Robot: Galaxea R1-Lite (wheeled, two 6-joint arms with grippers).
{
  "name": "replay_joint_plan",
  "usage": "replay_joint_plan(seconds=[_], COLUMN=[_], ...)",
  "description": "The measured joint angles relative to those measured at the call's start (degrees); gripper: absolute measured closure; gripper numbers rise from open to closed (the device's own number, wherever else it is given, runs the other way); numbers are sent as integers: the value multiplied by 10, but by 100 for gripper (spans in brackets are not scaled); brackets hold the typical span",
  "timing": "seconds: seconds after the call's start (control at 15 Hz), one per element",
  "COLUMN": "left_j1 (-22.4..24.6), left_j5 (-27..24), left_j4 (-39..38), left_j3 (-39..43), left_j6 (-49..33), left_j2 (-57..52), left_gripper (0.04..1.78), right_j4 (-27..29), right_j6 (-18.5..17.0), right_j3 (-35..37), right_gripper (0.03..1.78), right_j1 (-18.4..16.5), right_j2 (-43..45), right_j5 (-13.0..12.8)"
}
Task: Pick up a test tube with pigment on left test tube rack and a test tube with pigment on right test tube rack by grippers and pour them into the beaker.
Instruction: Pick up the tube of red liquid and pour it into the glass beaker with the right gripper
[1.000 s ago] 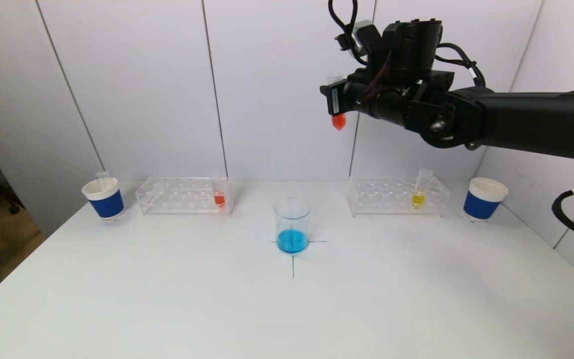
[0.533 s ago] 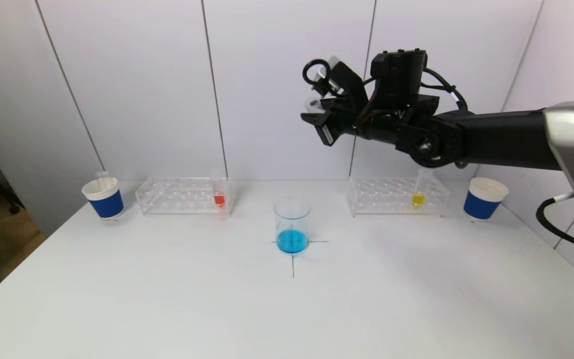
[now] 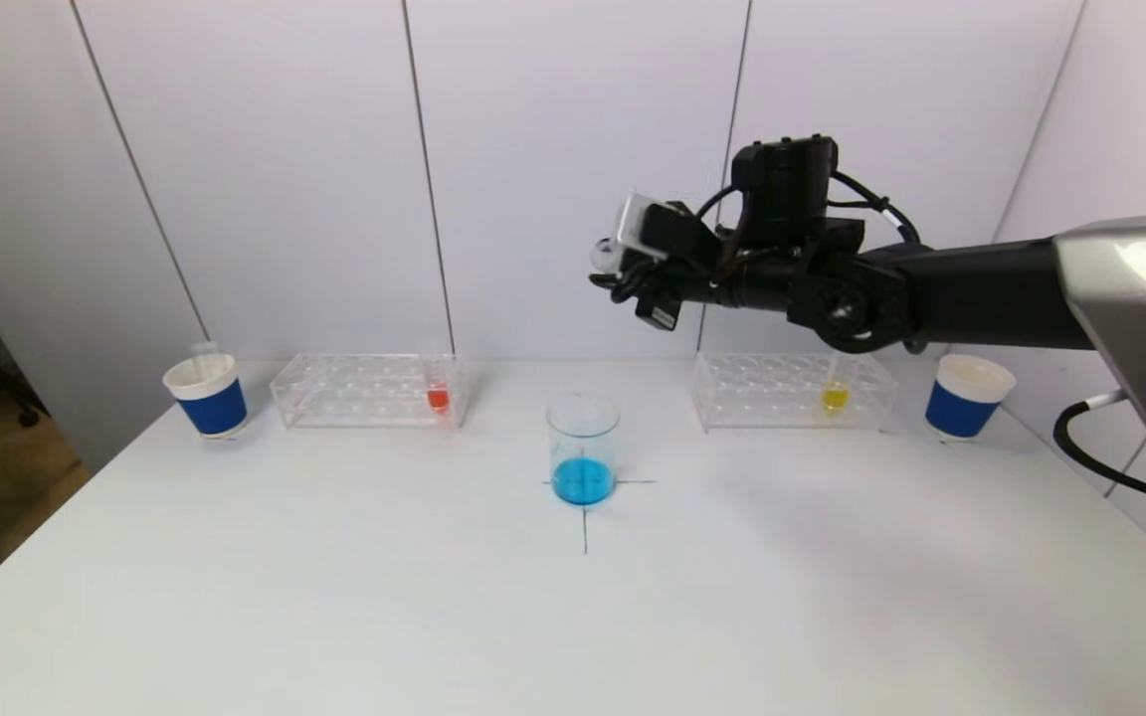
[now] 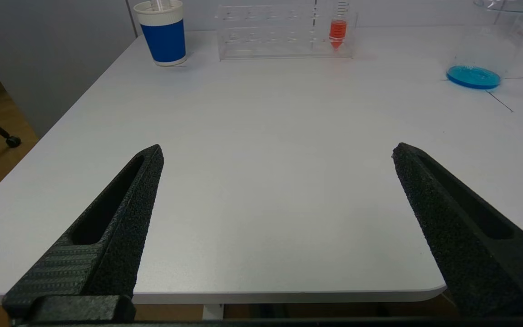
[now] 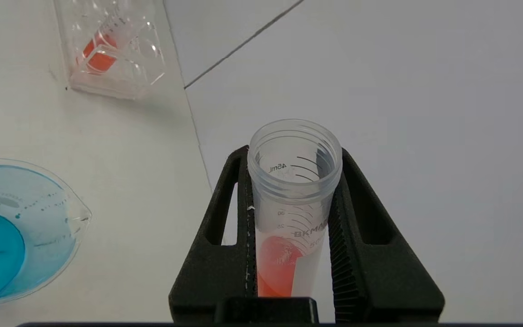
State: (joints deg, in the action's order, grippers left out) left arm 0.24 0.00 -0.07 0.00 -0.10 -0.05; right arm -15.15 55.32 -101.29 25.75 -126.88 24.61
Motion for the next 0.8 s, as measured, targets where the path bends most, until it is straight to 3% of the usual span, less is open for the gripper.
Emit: replay_joint_plan(seconds=[0.53, 0.8], left_j1=[0, 0], left_j5=[0, 0], left_j4=[0, 0], left_j3=[0, 0], left_j6=[0, 0], left_j2=[0, 0], left_gripper=[6, 6], right_j4=[-8, -11], right_j6=[157, 208], right_j3=[7, 26], right_gripper=[130, 130], right_j1=[-4, -5], right_j2=[-32, -38], right_j5=[73, 102])
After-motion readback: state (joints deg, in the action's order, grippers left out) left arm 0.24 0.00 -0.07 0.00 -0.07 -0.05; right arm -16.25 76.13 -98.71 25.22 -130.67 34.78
